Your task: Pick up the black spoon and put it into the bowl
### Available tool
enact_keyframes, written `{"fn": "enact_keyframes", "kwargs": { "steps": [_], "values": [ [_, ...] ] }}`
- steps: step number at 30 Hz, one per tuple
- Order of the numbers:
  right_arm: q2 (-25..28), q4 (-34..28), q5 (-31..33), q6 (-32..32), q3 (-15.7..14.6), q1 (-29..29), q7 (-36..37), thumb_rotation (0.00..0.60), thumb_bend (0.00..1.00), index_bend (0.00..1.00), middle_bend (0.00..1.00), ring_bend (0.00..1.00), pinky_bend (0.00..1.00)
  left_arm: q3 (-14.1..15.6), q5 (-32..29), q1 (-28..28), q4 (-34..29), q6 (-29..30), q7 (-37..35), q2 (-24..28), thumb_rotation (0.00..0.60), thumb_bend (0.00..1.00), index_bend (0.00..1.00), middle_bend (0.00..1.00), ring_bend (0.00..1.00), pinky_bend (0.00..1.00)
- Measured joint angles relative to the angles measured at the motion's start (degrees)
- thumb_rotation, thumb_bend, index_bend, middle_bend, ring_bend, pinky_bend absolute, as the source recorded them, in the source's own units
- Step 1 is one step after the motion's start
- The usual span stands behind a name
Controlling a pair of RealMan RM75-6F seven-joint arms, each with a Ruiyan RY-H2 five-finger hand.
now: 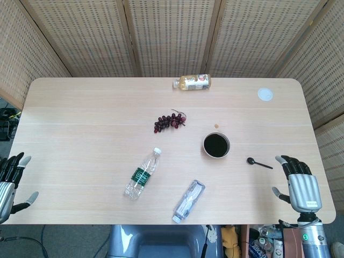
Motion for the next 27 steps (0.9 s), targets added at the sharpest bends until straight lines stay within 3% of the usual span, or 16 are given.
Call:
{"fn": "enact_keyframes", "kwargs": {
  "steps": [5, 8, 13, 16, 20, 27],
  "values": [
    [-0.25, 0.23, 0.15, -0.56, 0.21, 0.13, -0.09, 0.6, 0.16, 0.22, 0.36, 0.31, 0.35, 0.07, -0.06, -0.28, -0.06, -0.66, 0.44, -0.09, 0.6, 0.25, 0.0, 0.0, 0.0, 0.0],
    [-0.34, 0.37, 0.33, -1.12, 0.38, 0.37, -0.21, 0.6, 0.16, 0.22, 0.45, 0.42, 0.4, 0.03, -0.23, -0.39, -0.1, -0.87, 0.69, -0.18, 0.6, 0.26, 0.0, 0.0, 0.0, 0.0],
    [0.32, 0.24, 0.86, -3.56, 0.99, 1.68, -0.91, 0.6, 0.22, 0.22, 0.63, 0.63, 0.64, -0.11, -0.6, -0.54, -0.11, -1.16, 0.98, -0.21, 0.6, 0.26, 0.0, 0.0, 0.0, 0.0],
    [1.08, -0.03, 1.46, -5.75, 1.26, 2.77, -1.88, 0.6, 0.3, 0.24, 0.74, 0.75, 0.76, -0.17, -0.64, -0.62, -0.16, -1.21, 1.08, -0.25, 0.6, 0.26, 0.0, 0.0, 0.0, 0.0],
    [2.9, -0.86, 3.76, -11.33, 1.76, 5.01, -2.47, 0.6, 0.43, 0.25, 0.8, 0.82, 0.79, -0.21, -0.65, -0.67, -0.15, -1.2, 1.2, -0.19, 0.6, 0.26, 0.0, 0.0, 0.0, 0.0],
    [5.67, -0.1, 11.48, -25.85, 2.92, 11.16, -2.52, 0.6, 0.67, 0.25, 0.92, 0.95, 0.94, -0.35, -0.64, -0.71, 0.08, -0.99, 0.95, -0.21, 0.6, 0.26, 0.0, 0.0, 0.0, 0.0]
  ]
}}
